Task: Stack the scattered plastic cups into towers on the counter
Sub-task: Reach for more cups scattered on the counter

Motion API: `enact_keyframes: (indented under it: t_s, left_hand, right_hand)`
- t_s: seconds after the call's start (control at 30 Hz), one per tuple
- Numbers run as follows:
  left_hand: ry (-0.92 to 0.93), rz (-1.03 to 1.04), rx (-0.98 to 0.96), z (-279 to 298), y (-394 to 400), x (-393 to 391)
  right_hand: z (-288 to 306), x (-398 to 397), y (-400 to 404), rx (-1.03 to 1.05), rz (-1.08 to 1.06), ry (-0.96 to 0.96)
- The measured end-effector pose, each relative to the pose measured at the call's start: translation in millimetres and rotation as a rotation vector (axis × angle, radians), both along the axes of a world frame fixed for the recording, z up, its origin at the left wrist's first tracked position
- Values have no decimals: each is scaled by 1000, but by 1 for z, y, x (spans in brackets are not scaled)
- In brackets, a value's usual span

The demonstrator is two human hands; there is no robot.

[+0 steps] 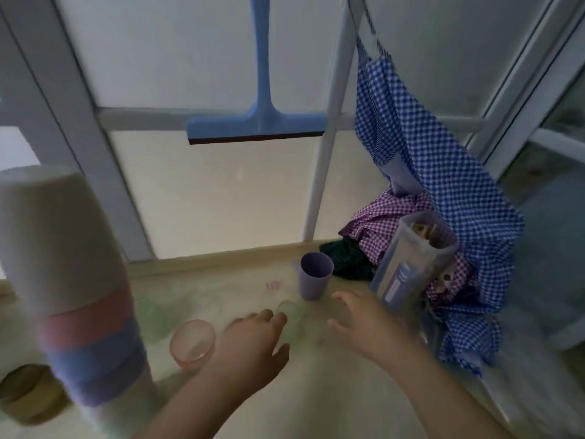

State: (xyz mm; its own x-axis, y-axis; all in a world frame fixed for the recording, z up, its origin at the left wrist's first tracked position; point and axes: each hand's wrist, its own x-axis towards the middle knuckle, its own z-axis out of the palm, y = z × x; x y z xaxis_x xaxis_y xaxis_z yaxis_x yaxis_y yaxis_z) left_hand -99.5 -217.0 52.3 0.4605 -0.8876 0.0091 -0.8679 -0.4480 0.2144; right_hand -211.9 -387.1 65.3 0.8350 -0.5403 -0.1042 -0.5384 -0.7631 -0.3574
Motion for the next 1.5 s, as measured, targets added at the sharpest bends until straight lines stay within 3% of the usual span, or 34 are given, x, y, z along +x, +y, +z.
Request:
enact_keyframes:
  t_s: [0.2,0.57,0.63,0.77,0.9,1.0,1.13,1.23,1.33,1.5]
  left_hand:
    - [29,231,-24,-7,-19,10]
    - [-39,461,-106,-13,11,21]
    - [-6,494,-133,-12,13,18]
    - [146,593,-240,-3,8,16]
    - [281,642,-361,15,-1,14]
    - [383,654,-318,32,-6,7]
    - [910,632,-614,63,3,-10]
    - [1105,558,-843,84,14,-17]
    - [1067,514,-973,100,25,-16]
    - [674,441,-968,138,59,-16]
  right_hand:
    - [-25,57,-69,-98,138,63]
    - [-58,142,-99,54,176,295]
    - [-55,140,-97,68,184,221]
    - [-23,127,-77,291,191,-131]
    - [15,102,-39,347,216,-411]
    - [33,76,-7,465,166,-562]
    - [50,52,40,542,126,-762]
    - [58,43,70,678,97,-886]
    - [64,38,93,625,132,-914]
    - [89,30,110,446,225,-884]
